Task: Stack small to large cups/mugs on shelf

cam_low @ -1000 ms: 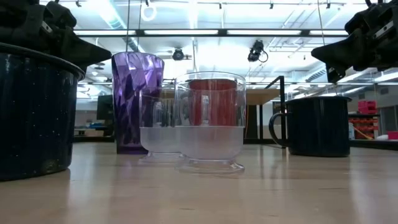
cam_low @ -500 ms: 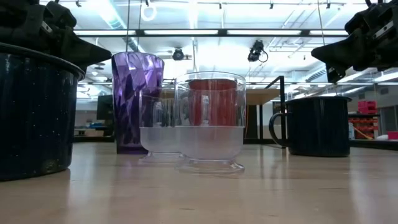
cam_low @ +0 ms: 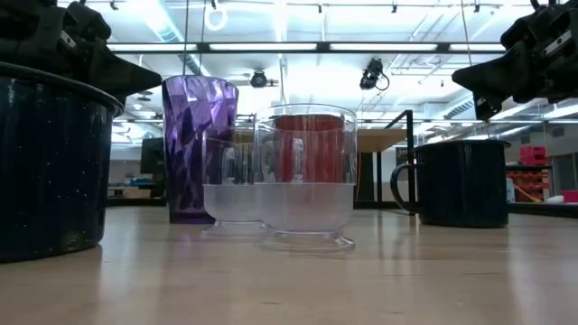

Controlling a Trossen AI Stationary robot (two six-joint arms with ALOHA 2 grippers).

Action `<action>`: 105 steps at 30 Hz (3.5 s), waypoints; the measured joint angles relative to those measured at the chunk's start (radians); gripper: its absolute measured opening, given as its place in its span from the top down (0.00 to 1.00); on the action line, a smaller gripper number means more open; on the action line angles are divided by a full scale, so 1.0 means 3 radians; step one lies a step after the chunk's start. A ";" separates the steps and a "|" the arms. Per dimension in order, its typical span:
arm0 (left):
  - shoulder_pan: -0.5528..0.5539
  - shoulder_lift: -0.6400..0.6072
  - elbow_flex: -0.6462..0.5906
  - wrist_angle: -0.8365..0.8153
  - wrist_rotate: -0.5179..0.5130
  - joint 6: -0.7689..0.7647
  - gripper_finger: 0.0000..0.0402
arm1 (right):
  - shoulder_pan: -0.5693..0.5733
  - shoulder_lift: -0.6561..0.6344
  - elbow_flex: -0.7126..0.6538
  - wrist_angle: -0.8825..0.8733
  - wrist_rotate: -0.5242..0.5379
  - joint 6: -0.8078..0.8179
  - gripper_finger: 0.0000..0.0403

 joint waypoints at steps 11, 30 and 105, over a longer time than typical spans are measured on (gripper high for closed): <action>0.0001 0.0000 -0.0001 0.0003 0.0000 -0.0104 0.92 | -0.0001 0.0001 0.0001 0.0001 -0.0001 0.0001 0.94; 0.0002 0.0000 -0.0003 0.0580 -0.0001 -0.0554 0.92 | 0.0000 0.0001 0.0001 0.0000 -0.0001 0.0001 0.94; 0.0680 0.3187 0.3674 -0.3952 0.0902 -0.1082 0.49 | 0.0101 0.1177 0.0025 0.1750 0.0849 0.0520 0.94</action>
